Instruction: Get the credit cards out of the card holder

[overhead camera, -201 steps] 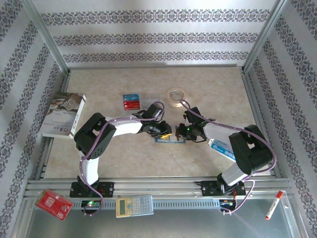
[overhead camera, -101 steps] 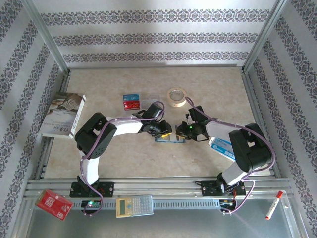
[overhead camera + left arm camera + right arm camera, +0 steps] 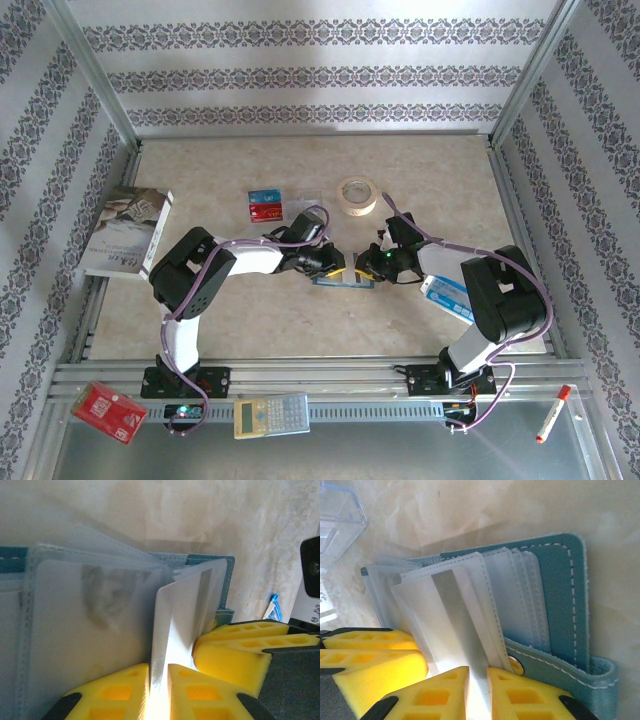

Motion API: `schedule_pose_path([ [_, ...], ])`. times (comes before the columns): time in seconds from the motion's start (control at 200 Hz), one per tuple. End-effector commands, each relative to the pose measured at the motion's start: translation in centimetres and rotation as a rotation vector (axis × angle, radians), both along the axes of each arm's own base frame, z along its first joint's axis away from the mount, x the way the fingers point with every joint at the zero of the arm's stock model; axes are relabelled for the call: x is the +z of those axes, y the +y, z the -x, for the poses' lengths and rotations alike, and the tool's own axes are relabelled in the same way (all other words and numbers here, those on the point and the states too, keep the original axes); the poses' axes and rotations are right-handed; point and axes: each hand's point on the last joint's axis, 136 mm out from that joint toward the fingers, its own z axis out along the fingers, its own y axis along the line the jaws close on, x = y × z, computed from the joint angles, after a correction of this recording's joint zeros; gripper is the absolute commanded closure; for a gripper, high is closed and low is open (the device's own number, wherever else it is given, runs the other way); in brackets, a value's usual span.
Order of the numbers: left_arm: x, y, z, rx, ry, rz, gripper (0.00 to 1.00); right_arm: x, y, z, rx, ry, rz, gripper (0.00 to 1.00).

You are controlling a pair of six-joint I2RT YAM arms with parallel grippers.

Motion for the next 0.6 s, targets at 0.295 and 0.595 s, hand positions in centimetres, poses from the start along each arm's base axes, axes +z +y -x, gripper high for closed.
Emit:
schedule_pose_path([
  [0.295,0.1,0.4,0.0,-0.031,-0.039,0.029,1.00,-2.5,-2.2,2.0,-0.019,0.077,0.108,0.78],
  [0.595,1.5,1.9,0.7,-0.083,-0.052,-0.036,1.00,-1.1,-2.9,1.4,-0.028,0.029,0.111,0.71],
])
